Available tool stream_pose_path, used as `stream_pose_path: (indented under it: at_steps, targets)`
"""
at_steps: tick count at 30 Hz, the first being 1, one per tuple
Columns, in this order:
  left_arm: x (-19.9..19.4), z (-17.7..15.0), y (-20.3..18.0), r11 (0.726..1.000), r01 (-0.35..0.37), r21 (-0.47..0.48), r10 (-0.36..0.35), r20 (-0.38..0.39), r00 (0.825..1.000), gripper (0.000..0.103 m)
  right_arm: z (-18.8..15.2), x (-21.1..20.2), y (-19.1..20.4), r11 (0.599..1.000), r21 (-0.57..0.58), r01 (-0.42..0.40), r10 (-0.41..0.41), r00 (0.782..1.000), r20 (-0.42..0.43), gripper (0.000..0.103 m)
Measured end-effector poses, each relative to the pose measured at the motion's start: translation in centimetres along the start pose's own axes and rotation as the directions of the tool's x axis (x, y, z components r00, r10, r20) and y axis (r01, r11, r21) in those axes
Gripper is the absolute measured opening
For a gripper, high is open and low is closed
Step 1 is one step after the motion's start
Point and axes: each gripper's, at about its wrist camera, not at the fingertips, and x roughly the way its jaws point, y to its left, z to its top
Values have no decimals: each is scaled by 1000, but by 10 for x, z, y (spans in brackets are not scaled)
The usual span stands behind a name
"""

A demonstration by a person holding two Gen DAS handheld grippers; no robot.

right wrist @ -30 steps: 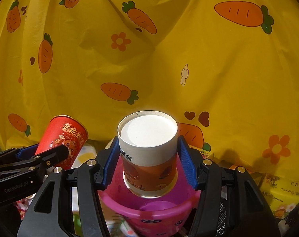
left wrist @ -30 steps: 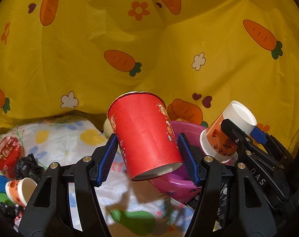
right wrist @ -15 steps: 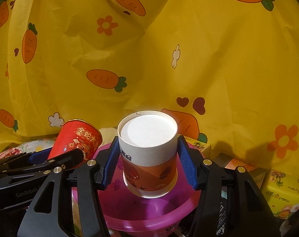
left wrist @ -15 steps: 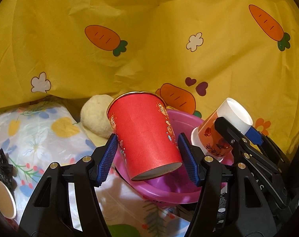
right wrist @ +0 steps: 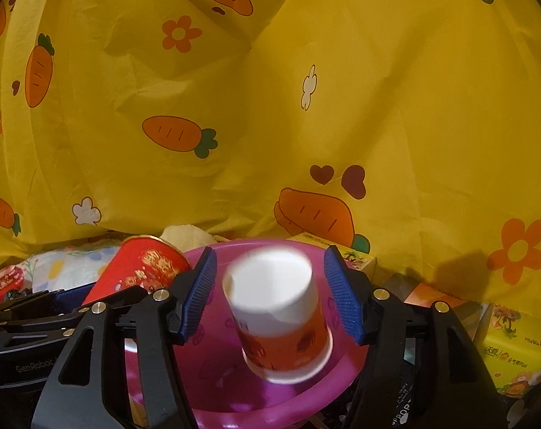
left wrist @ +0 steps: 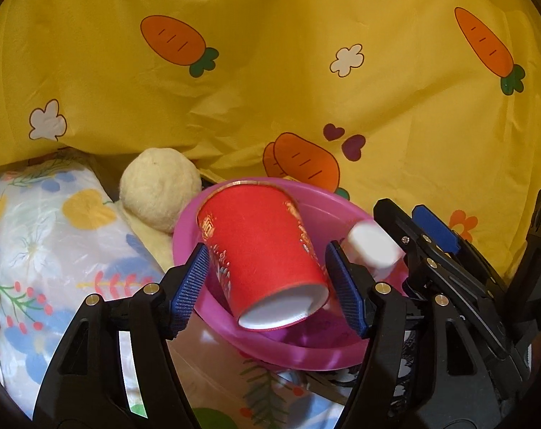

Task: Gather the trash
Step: 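Open both tools to drop the cups into the pink bucket, then grasp the black plastic bag with the left tool while the right tool grasps the red-white wrapper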

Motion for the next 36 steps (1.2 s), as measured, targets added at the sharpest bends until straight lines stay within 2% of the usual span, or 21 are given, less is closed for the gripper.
stream_pose_path:
  at_steps: [2, 6, 9, 13, 17, 27, 32, 36]
  targets:
    - [-1, 0, 4, 1000, 8, -24, -8, 3, 1000, 80, 1, -3, -2, 1000, 9, 6, -6, 1000, 8, 69]
    - [-11, 0, 7, 998, -63, -25, 64, 37, 997, 88, 2, -15, -4, 1000, 9, 16, -16, 999, 39, 78]
    - [-27, -2, 6, 991, -135, -18, 136, 75, 988, 92, 2, -26, -2, 1000, 1, 11, -11, 999, 52, 86]
    - [-53, -8, 7, 973, -230, -17, 230, 127, 965, 96, -2, -42, 1, 1000, -3, 0, 0, 998, 61, 89]
    - [-81, -19, 11, 948, -316, -35, 318, 155, 935, 96, -6, -58, 5, 1000, 3, -27, 26, 998, 63, 96]
    - [-153, -54, 21, 899, -430, -82, 438, 187, 879, 96, -20, -108, 37, 994, -47, -95, 100, 989, 107, 97]
    - [-196, -78, 30, 842, -526, -117, 539, 200, 818, 96, -30, -135, 66, 983, -96, -154, 165, 979, 119, 97]
    - [-228, -97, 45, 778, -610, -151, 629, 199, 752, 96, -42, -147, 95, 965, -128, -229, 241, 967, 88, 97]
